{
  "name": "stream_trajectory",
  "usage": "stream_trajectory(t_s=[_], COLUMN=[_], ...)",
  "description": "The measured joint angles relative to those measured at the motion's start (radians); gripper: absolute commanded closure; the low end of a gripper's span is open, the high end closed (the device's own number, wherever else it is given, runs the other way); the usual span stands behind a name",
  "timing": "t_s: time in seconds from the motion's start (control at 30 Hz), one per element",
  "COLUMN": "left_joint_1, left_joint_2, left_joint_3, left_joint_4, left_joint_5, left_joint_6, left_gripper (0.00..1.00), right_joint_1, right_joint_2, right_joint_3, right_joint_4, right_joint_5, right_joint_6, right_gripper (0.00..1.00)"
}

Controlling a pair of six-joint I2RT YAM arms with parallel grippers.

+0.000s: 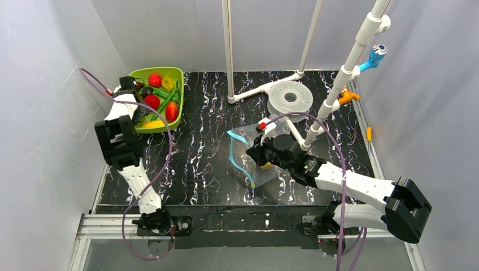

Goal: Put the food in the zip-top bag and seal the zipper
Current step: Pick up the fake fruit from the bin, then place the fake fruit in the zipper food storage bag.

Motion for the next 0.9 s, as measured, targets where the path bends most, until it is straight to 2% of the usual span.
stream_trajectory(t_s=[0.3,0.53,0.63,0.8,0.9], left_joint_1=[0.0,-0.033,-0.12,-0.343,-0.441], left_joint_2=[-0.316,-0.548,-0.648,-0.808,-0.914], left_joint_3=[-0.123,-0.322,-0.404,-0.472,-0.556], left_joint_4=[0.025,0.026,0.013,0.005,0.085], left_joint_5=[0.058,0.231,0.285,0.407,0.494], left_joint_6=[-0.01,-0.042,-0.05,-0.072,-0.106], left_gripper=[0.8,0.79,0.78,0.74,0.74], right_joint_1=[0.0,0.0,0.0,0.0,0.0], right_joint_2=[0.0,0.0,0.0,0.0,0.0], right_joint_3=[0.0,0.0,0.0,0.0,0.0], right_joint_4=[0.004,0.005,0.005,0.005,0.005], right_joint_5=[0.0,0.0,0.0,0.0,0.002], right_joint_6=[0.0,0.0,0.0,0.001,0.005], right_gripper=[0.99,0.99,0.99,0.99,0.99])
